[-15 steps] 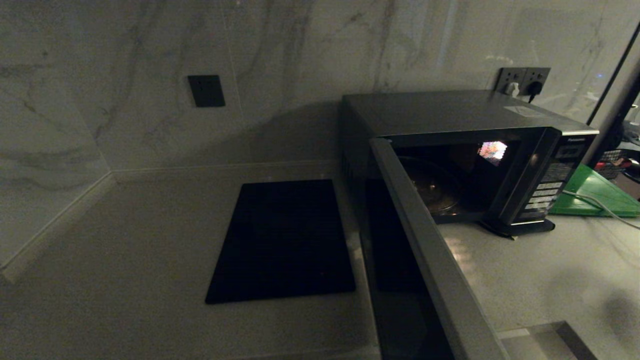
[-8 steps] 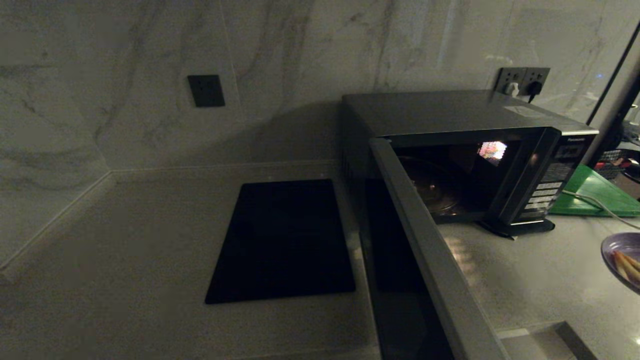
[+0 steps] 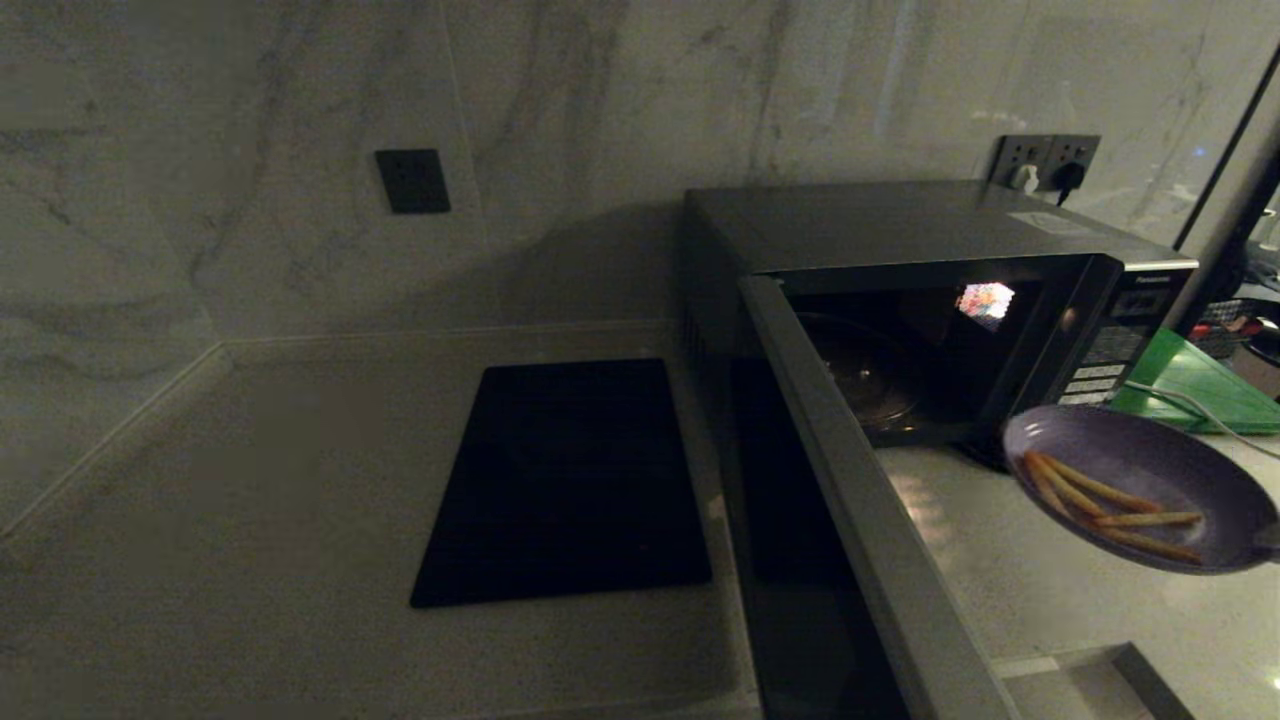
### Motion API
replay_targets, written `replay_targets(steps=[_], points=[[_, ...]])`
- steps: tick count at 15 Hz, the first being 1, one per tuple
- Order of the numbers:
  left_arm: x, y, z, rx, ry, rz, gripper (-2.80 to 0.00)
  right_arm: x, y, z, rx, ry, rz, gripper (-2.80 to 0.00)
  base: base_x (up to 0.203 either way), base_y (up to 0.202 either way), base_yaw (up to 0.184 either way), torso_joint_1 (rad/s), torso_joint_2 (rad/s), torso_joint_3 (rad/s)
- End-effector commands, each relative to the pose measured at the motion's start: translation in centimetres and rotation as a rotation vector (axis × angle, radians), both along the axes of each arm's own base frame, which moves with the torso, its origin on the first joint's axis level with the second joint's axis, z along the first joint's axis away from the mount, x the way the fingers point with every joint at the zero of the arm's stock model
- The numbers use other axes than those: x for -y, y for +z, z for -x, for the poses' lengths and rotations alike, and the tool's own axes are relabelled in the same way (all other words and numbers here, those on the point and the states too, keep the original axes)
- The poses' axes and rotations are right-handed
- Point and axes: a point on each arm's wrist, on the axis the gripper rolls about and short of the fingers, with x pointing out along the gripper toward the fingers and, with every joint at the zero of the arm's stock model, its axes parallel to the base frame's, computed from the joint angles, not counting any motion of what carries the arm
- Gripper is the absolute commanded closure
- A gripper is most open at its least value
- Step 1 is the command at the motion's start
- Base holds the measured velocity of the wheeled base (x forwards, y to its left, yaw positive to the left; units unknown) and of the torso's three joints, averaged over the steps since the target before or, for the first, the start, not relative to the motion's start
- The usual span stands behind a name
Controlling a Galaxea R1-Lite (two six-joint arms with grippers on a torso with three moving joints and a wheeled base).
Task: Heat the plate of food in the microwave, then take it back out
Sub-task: Put the plate in the microwave oven
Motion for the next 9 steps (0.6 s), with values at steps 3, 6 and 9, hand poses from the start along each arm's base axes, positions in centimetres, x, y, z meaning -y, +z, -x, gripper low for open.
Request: replay_targets(steps=[3, 6, 9], points=[[0.0, 0.0, 0.0, -0.001, 0.001, 0.001, 0.0, -6.8, 1.5, -2.8, 0.047, 0.167, -0.102, 0.0, 0.0, 0.0, 0.0, 0.0, 0.0, 0.0], [0.0, 0.0, 0.0, -0.001, 0.001, 0.001, 0.0, -8.7, 2.0, -7.0, 0.129, 0.096, -0.173, 0.0, 0.0, 0.0, 0.0, 0.0, 0.0, 0.0], [0.0, 0.0, 0.0, -0.001, 0.001, 0.001, 0.0, -9.6, 0.2, -11.4, 0.145, -0.014, -0.117, 0.0, 0.0, 0.0, 0.0, 0.0, 0.0, 0.0]])
